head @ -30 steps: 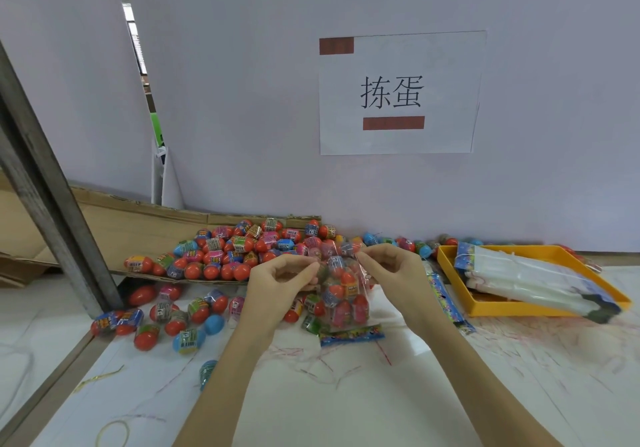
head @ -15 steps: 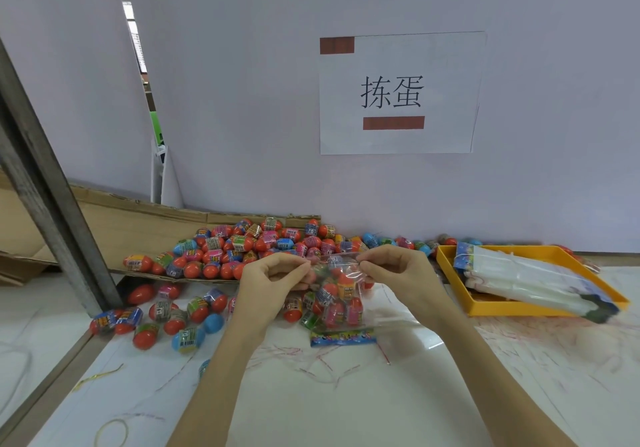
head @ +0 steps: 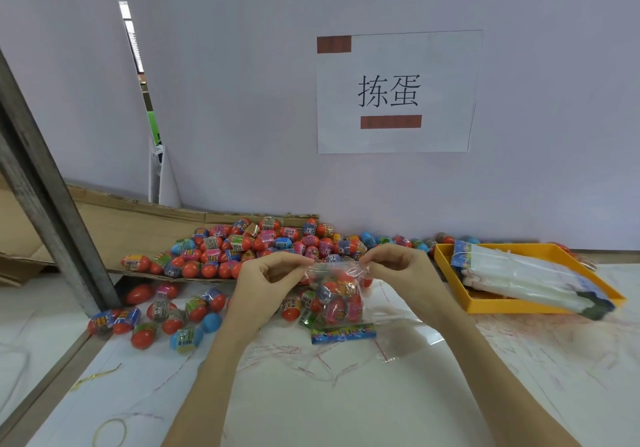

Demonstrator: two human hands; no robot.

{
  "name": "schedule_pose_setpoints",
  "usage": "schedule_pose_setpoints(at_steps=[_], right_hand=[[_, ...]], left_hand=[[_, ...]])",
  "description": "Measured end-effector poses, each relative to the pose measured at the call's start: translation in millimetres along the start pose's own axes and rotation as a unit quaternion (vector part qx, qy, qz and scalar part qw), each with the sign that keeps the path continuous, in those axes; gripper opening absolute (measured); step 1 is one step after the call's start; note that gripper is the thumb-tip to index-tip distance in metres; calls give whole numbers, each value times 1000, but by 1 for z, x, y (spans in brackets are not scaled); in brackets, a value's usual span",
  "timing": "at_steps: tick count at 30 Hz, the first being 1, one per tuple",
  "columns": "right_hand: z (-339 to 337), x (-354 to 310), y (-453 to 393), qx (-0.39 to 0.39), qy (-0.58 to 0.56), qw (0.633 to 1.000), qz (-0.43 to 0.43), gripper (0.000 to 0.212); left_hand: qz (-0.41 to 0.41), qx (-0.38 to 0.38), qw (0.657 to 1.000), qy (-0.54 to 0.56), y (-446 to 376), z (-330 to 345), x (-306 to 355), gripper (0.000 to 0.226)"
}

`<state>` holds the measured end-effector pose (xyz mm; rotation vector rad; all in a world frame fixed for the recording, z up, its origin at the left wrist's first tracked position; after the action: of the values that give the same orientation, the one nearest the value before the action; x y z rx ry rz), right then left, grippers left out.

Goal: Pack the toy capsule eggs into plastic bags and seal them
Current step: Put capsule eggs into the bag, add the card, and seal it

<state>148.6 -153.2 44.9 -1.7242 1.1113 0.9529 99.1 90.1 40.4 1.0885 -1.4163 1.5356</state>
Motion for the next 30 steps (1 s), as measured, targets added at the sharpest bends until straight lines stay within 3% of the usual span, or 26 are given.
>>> schedule_pose_setpoints(at_steps=[6,10,14,18,30], right_hand=[[-1,-1,0,8,13,1000,0,20],[0,-4,1,-3,23,1000,0,24],[1,-5,2,-6,1,1000,4,27],[3,-8,2,-6,-10,1000,-4,12],[10,-11,0,8,33,999,-33,19]], left_hand=[[48,-5,998,-33,0,0,10,29],[41,8,999,-22,1,-5,8,32],[22,38,999,15,1,-8,6,12],[-5,40,998,42,0,-7,2,15],[-12,26,999,21,0,-1,1,19]])
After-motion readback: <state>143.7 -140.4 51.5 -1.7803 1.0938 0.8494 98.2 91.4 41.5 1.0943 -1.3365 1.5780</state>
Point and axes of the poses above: each hand's wrist, its own y-axis away from the middle knuckle, its own z-axis out of the palm, x = y × z, the point moved 9 cm from there along -y, towards the middle knuckle, and after that the axes turned 11 degrees about y, right-handed, at the moved point
